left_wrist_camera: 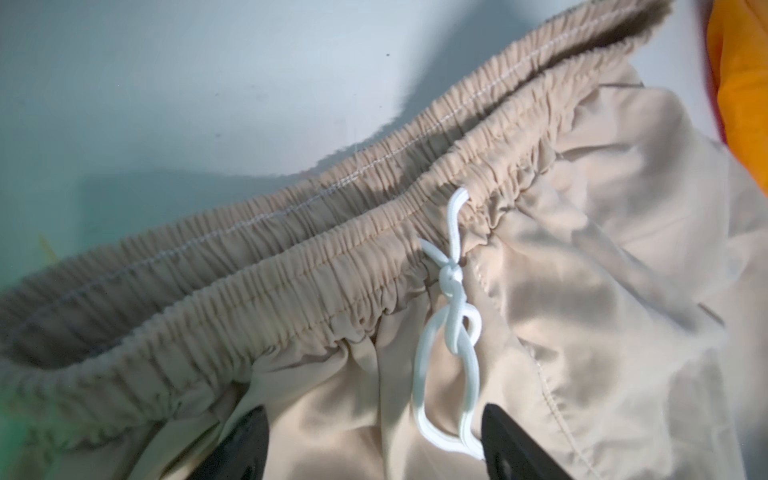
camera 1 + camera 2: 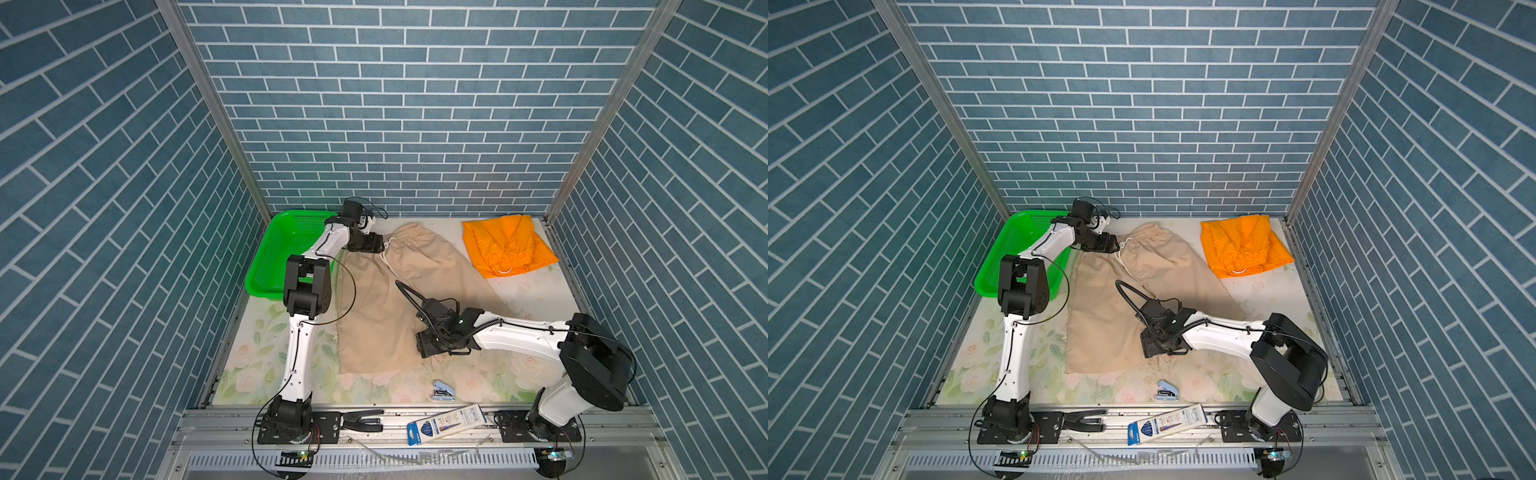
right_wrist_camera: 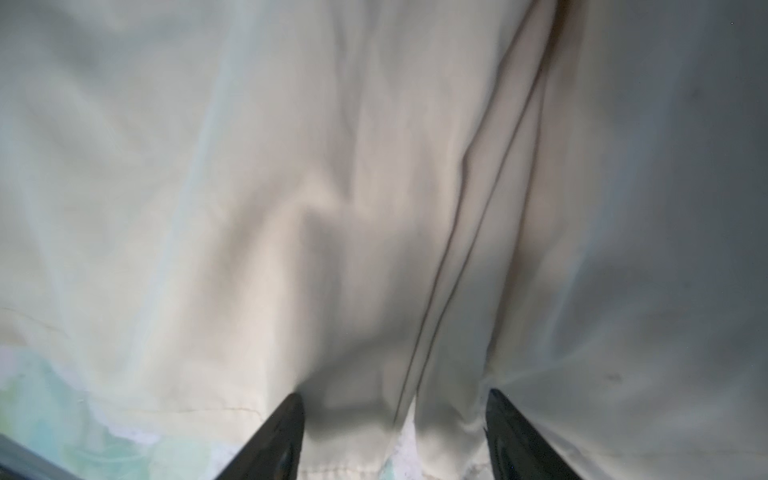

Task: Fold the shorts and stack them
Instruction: 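Grasp the leg hem with the right gripper while the left grips the waistband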

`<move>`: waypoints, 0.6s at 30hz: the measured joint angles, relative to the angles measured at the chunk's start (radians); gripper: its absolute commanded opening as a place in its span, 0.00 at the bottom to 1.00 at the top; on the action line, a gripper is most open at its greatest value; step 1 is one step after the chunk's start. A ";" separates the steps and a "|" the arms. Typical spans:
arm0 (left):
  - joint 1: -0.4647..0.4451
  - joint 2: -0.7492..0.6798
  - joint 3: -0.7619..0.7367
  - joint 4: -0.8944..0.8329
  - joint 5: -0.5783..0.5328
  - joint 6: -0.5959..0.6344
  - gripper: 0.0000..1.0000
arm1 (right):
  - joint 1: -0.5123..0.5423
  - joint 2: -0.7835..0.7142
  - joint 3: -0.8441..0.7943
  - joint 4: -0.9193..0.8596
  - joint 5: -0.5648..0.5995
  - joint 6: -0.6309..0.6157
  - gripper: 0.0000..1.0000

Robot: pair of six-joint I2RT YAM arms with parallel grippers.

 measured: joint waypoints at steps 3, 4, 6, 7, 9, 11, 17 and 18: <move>-0.011 0.000 0.023 0.007 0.019 0.010 0.92 | 0.018 0.053 0.024 -0.031 0.032 -0.004 0.50; -0.015 0.001 0.035 0.007 0.023 0.013 0.92 | 0.023 0.057 0.028 -0.031 0.036 -0.006 0.45; -0.029 0.010 0.084 0.000 0.021 0.022 0.91 | 0.027 0.064 0.031 -0.042 0.063 -0.004 0.34; -0.035 0.016 0.105 -0.005 0.016 0.024 0.89 | 0.025 0.064 0.031 -0.052 0.072 -0.002 0.28; -0.047 0.034 0.153 -0.018 0.000 0.019 0.79 | 0.017 0.064 0.031 -0.075 0.092 0.000 0.18; -0.054 0.043 0.162 -0.025 -0.012 0.010 0.69 | 0.003 0.059 0.027 -0.082 0.095 0.001 0.15; -0.038 0.045 0.022 -0.027 -0.051 -0.016 0.39 | -0.075 0.006 -0.027 -0.094 0.097 -0.026 0.15; -0.031 0.042 -0.009 -0.013 -0.053 -0.016 0.34 | -0.092 0.000 -0.033 -0.101 0.099 -0.039 0.15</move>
